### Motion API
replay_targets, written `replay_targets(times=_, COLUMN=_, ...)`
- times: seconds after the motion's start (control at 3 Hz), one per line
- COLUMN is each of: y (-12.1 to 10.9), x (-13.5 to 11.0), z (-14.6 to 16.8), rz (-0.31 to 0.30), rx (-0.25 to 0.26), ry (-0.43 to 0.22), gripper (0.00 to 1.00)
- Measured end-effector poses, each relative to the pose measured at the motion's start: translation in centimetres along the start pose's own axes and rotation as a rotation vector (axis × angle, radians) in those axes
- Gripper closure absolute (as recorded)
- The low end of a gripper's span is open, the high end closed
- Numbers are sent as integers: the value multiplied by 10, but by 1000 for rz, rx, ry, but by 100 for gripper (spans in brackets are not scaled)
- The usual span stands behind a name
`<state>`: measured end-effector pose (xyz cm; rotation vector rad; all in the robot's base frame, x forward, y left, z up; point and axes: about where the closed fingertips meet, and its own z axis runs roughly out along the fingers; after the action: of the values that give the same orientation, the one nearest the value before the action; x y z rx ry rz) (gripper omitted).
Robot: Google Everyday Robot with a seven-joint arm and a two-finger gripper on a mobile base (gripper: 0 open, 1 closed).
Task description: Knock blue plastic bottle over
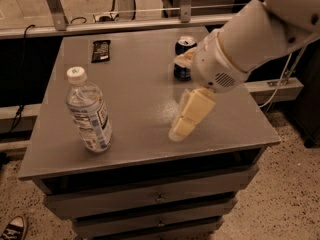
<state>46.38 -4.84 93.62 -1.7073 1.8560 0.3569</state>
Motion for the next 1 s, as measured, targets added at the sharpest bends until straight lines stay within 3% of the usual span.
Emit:
replay_targets(times=0.33, y=12, x=-49, z=50, rz=-28, rx=-70, ry=-167, gripper=0)
replay_targets(times=1.0, y=44, x=-116, z=123, rz=29, rx=-234, ry=-419, gripper=0)
